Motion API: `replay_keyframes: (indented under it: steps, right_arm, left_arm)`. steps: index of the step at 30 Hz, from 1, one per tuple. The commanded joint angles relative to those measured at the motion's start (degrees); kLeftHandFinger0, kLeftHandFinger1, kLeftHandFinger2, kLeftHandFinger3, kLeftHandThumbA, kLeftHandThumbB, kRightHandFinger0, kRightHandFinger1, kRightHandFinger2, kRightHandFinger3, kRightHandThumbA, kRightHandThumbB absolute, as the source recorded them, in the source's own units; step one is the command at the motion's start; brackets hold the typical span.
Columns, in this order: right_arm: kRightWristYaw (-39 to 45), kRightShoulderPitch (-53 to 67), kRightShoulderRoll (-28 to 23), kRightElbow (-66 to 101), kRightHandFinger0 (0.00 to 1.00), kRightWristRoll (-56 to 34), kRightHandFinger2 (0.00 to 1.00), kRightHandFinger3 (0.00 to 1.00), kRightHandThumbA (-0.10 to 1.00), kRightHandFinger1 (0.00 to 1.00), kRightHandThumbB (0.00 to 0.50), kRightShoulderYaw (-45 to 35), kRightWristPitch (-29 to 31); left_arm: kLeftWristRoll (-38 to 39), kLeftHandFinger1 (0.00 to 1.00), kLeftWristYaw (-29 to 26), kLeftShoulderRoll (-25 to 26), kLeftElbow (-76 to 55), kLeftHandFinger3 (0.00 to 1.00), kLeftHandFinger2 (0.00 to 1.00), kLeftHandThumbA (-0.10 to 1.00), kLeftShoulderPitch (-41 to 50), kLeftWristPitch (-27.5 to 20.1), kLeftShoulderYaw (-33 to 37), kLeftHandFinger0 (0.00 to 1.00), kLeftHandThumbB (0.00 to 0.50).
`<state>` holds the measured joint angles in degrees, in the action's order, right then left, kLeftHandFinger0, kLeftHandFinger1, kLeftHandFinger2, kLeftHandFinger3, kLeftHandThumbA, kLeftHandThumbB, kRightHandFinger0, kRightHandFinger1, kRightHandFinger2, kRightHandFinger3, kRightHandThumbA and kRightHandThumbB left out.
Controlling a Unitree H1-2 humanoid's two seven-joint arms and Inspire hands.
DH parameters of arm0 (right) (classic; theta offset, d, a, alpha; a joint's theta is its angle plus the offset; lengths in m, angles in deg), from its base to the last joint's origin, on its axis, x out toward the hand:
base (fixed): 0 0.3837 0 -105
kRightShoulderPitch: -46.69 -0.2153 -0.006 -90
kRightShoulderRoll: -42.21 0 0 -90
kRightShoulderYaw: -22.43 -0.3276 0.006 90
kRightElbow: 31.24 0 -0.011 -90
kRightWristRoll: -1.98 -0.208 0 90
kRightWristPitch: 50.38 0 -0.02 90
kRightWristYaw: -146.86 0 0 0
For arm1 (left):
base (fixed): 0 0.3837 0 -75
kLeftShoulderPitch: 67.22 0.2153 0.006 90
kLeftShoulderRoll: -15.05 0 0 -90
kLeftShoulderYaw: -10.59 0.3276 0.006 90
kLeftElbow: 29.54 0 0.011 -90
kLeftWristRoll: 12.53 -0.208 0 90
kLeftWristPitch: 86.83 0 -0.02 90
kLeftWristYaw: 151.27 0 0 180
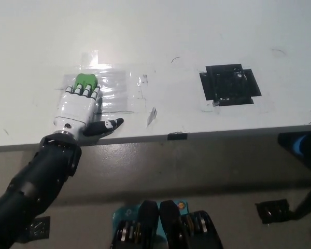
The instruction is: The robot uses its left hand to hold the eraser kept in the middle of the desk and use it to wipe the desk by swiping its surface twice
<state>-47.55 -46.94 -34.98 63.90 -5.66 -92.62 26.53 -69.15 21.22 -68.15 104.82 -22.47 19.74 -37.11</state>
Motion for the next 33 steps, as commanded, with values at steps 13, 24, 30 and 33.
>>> replay_keyframes:
  steps: [13, 24, 30, 33]
  right_arm:
    - [-0.66, -1.85, -1.00, 1.73, 1.00, -0.56, 1.00, 1.00, 1.00, 1.00, 0.001, -0.02, 0.83]
    - [-0.95, -2.14, -1.32, 1.90, 1.00, 0.73, 1.00, 1.00, 1.00, 1.00, 0.000, 0.99, -0.02]
    - [-1.00, -2.54, -1.03, 2.54, 1.00, 0.62, 1.00, 1.00, 1.00, 1.00, 0.017, 1.59, -0.88]
    - [-1.25, -3.19, -0.99, 2.61, 1.00, 0.77, 1.00, 1.00, 1.00, 1.00, 0.014, 1.89, -1.35]
  left_arm:
    - [11.28, 1.00, 3.25, -7.02, 10.50, 1.00, 1.00, 1.00, 8.31, -2.54, -12.71, 1.00, 0.458]
    - [18.57, 1.00, 3.69, -12.33, 8.10, 1.00, 1.00, 1.00, 11.66, -8.73, -22.92, 1.00, 0.376]
    - [13.23, 1.00, 6.47, -16.90, 8.03, 1.00, 1.00, 1.00, 9.13, -6.77, -17.59, 1.00, 0.366]
    - [9.83, 1.00, 6.23, -18.47, 10.18, 1.00, 1.00, 1.00, 7.51, -7.36, -13.22, 1.00, 0.391]
